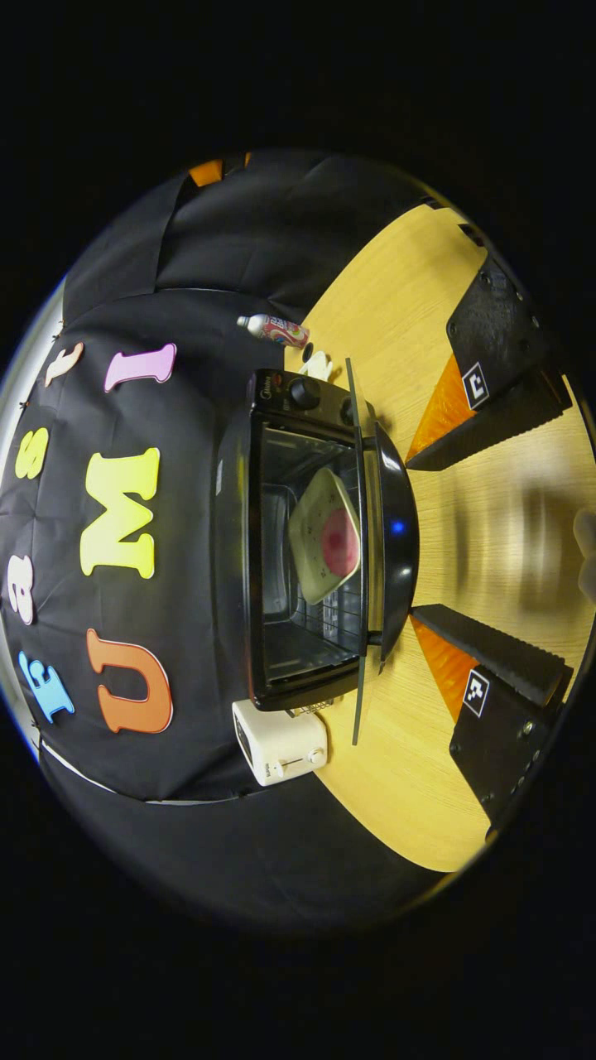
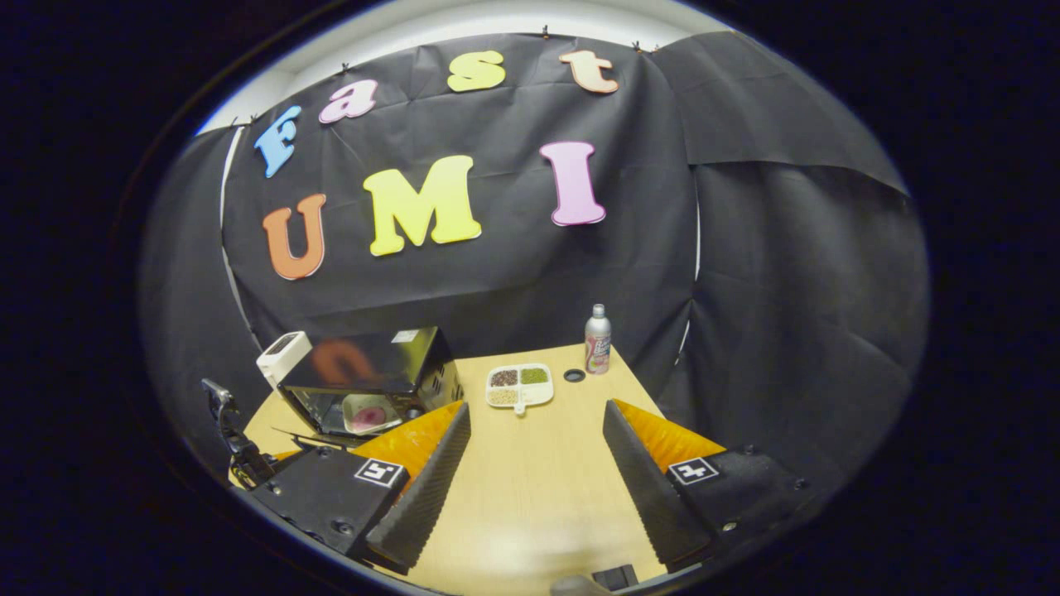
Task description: Open the electric oven with the left hand, put the food in, and close the electric oven.
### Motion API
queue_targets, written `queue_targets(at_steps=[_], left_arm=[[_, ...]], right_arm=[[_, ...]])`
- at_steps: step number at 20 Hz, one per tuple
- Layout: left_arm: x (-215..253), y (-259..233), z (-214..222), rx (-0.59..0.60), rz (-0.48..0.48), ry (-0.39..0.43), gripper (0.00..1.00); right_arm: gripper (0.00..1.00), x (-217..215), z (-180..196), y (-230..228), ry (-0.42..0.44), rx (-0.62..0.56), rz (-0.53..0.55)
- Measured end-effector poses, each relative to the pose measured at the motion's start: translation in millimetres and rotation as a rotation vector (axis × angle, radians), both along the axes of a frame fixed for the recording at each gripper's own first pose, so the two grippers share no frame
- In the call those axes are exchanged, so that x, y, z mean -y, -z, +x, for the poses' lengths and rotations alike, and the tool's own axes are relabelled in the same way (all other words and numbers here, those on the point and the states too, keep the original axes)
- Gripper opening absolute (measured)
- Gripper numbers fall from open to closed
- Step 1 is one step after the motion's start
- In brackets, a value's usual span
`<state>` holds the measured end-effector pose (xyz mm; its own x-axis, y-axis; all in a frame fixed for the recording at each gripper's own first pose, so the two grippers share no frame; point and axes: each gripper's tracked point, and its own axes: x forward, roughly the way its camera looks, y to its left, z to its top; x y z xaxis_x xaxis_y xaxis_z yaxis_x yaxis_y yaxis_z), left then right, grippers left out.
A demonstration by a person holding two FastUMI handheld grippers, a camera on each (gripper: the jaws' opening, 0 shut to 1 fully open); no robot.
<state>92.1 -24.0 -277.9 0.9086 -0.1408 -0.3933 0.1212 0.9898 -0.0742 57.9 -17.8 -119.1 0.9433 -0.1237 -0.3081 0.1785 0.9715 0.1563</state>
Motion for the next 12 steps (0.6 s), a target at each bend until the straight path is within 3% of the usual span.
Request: queue_targets(at_steps=[10,11,12], left_arm=[[3,-38,40,0.076,0.014,0.008,0.98],[4,-38,44,0.075,0.021,0.011,0.98],[4,-38,49,0.075,0.029,0.012,0.98]], right_arm=[[0.96,8,6,-7,0.016,0.016,0.007],[1.00,8,6,-8,0.017,0.018,0.006],[0.96,9,7,-9,0.019,0.020,0.005]])
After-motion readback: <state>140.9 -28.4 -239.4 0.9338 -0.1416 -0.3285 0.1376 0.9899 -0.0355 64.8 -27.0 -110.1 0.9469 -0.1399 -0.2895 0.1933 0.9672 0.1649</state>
